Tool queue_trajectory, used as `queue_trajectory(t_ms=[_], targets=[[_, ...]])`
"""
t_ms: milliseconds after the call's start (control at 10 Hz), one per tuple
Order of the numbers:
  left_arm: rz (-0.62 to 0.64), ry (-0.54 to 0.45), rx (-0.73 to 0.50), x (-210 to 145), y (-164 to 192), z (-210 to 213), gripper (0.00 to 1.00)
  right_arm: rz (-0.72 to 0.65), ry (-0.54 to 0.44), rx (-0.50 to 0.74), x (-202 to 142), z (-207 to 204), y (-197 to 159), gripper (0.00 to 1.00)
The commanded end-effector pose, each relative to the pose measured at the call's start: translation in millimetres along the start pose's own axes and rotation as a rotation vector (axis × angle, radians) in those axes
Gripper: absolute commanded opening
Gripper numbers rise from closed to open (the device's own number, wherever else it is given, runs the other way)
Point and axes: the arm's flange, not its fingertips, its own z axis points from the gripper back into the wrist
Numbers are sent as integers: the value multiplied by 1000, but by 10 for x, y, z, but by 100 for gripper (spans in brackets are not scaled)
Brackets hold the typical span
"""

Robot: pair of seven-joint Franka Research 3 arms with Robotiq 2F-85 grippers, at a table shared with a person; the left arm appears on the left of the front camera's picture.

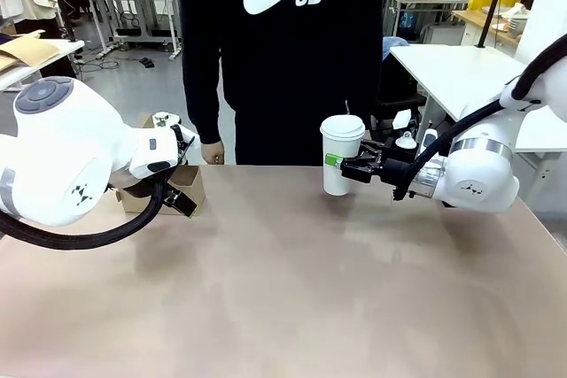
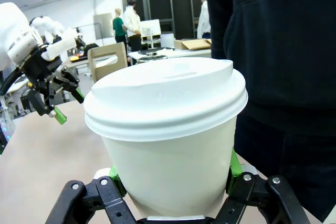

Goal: Pour a drink into a cup and package it in a carrier.
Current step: When a person places the Paper Cup Lid on the 600 ml Paper Cup , lift the 600 ml Paper Cup.

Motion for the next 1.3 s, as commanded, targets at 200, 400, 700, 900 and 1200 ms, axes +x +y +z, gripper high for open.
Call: queue_trajectory(t_ms=[200,400,700,900,1200], targets=[[2,-1,-2,-3,7,3,100,9,1,-8,59,-14,22,81],[2,-1,-2,-3,7,3,100,9,1,-8,59,-14,22,81],[2,-1,-2,-3,7,3,100,9,1,-8,59,-14,22,81],[2,-1,-2,-3,7,3,100,9,1,-8,59,-14,22,81],[2,-1,-2,-3,7,3,100,9,1,-8,59,-14,22,81]])
